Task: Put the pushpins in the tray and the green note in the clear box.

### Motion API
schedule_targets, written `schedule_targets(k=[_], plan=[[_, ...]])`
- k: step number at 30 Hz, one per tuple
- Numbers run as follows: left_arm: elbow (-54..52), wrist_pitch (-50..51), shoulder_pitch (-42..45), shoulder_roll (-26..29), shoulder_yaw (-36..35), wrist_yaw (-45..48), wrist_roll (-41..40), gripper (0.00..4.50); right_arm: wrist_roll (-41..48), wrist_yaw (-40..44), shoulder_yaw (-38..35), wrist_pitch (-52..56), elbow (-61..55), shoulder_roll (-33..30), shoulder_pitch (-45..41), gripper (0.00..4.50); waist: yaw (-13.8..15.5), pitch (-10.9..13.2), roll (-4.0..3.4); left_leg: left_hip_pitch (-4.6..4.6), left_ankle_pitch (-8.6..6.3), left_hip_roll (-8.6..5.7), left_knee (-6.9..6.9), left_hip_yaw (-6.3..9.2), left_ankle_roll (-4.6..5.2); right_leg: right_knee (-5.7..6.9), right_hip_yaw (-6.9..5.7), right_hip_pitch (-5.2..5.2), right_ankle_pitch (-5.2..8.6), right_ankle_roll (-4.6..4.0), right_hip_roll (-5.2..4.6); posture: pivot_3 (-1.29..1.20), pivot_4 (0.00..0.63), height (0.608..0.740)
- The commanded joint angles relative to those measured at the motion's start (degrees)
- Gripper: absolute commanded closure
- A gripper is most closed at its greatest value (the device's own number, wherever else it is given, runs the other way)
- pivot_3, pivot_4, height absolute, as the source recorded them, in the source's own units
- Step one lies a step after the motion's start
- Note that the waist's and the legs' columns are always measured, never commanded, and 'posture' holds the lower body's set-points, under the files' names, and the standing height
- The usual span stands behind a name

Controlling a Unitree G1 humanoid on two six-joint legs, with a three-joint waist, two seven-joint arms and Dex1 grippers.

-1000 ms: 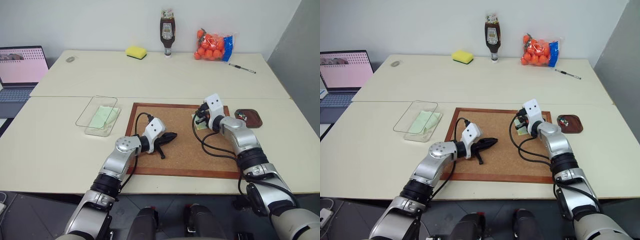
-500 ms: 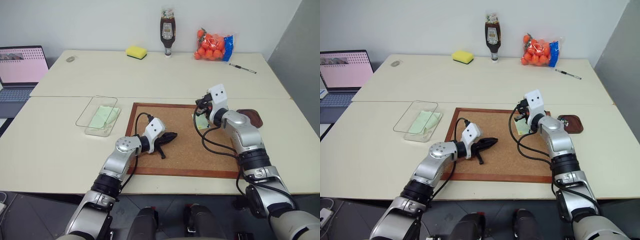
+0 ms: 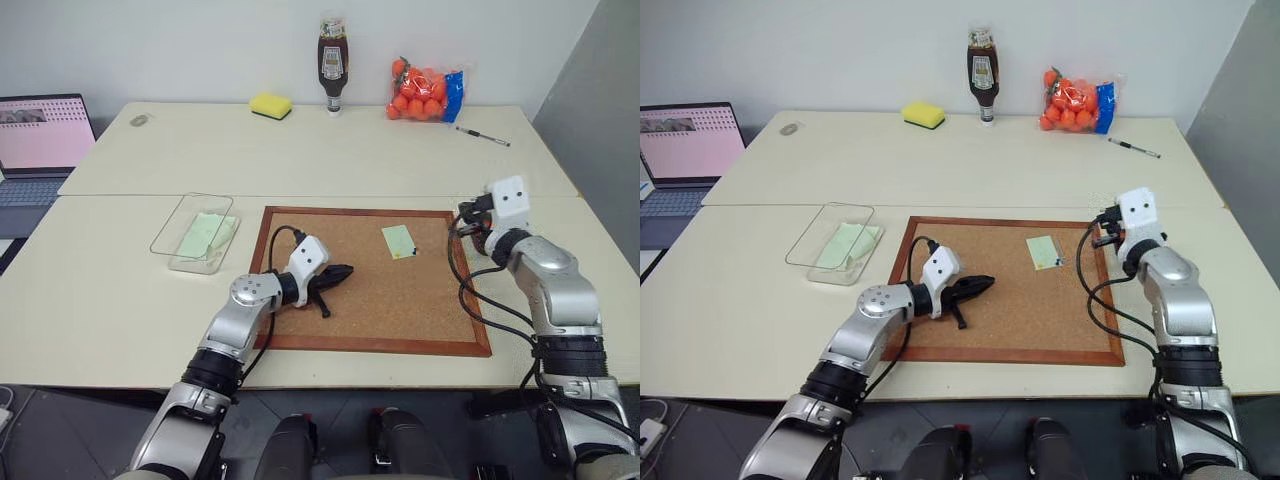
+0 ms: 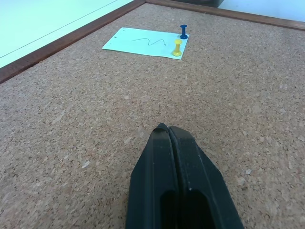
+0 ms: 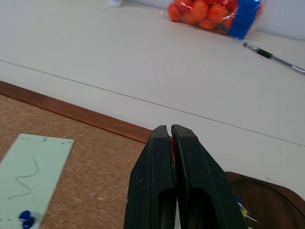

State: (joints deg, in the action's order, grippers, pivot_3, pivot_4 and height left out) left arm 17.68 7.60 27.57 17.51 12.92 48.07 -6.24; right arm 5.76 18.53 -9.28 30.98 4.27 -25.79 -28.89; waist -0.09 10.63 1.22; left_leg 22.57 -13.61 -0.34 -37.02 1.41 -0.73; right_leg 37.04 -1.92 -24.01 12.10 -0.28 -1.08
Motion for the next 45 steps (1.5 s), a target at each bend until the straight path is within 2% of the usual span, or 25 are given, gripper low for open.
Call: schedule_targets(k=[1,9,16,20,24,30,34,38,45], plan=[[1.5,0.1,-0.6,-0.6,1.2,0.3,1.1,4.50,-1.6,-3.0,-2.6,-1.4,5.3,-2.5,-1.2,4.45,0.0,0.0,0.00,0.01,0.00,-0.01,0.01,-0.04,0.00,-0.03,0.00,0.00,0.00,0.00,0.01,0.00,0.150,0.740],[1.3,-0.1,-0.8,-0.6,1.2,0.1,1.1,4.50,-2.5,-3.3,-1.9,-4.7,16.3,-4.0,-5.5,4.45,0.0,0.0,-0.02,0.01,0.01,-0.06,-0.01,-0.10,0.02,0.00,0.05,-0.01,-0.02,0.03,0.02,0.00,0.150,0.740],[1.1,0.0,-0.9,-0.6,1.1,-0.1,1.1,4.50,-2.5,-3.8,-1.9,-5.4,19.2,-4.4,-7.0,3.07,0.0,0.0,-0.02,0.04,0.01,-0.06,0.00,-0.10,0.02,-0.04,0.05,-0.01,-0.01,0.03,0.03,0.00,0.150,0.740],[1.2,-0.1,-0.8,-0.6,1.1,0.0,1.2,4.50,-2.3,-3.9,-2.0,-5.3,18.8,-4.4,-6.9,2.05,0.0,0.0,-0.02,0.04,0.01,-0.06,0.00,-0.09,0.02,-0.04,0.05,-0.01,-0.01,0.03,0.03,0.00,0.150,0.740],[1.2,-0.3,-0.7,-0.5,1.1,0.1,1.2,4.50,-1.1,-3.5,-2.7,-4.5,13.8,-4.1,-5.6,1.24,0.0,0.0,-0.02,0.04,0.01,-0.05,0.00,-0.09,0.02,-0.04,0.05,-0.01,-0.01,0.03,0.04,0.00,0.150,0.740],[1.4,-0.4,-0.6,-0.3,1.0,0.2,1.2,4.50,5.2,4.2,-0.8,-0.2,-5.2,-2.9,3.9,1.24,0.0,0.0,-0.03,0.09,0.01,-0.03,0.01,0.02,0.02,-0.07,0.05,-0.01,0.00,0.05,0.04,0.00,0.150,0.740],[1.5,-0.4,-0.7,-0.2,0.9,0.3,1.2,4.50,5.8,3.8,2.0,1.5,-14.0,-0.4,10.2,1.24,0.0,0.0,-0.03,0.10,0.01,-0.01,0.00,0.05,0.02,-0.09,0.02,0.00,0.00,0.05,0.03,0.00,0.150,0.740],[1.4,-0.4,-0.7,-0.1,0.9,0.4,1.2,4.50,4.7,2.2,4.8,1.6,-16.3,2.7,12.7,1.24,0.0,0.0,-0.03,0.03,0.01,-0.01,-0.02,0.02,0.02,-0.04,-0.02,0.00,-0.01,0.07,0.02,0.00,0.150,0.740],[1.6,-0.5,-0.4,0.0,1.0,0.4,1.3,4.50,3.1,2.4,8.0,0.2,-12.0,4.2,10.1,1.24,0.0,0.0,-0.03,0.04,0.01,-0.03,0.00,-0.01,0.02,-0.08,-0.05,-0.01,-0.02,0.08,0.03,0.00,0.150,0.740]])
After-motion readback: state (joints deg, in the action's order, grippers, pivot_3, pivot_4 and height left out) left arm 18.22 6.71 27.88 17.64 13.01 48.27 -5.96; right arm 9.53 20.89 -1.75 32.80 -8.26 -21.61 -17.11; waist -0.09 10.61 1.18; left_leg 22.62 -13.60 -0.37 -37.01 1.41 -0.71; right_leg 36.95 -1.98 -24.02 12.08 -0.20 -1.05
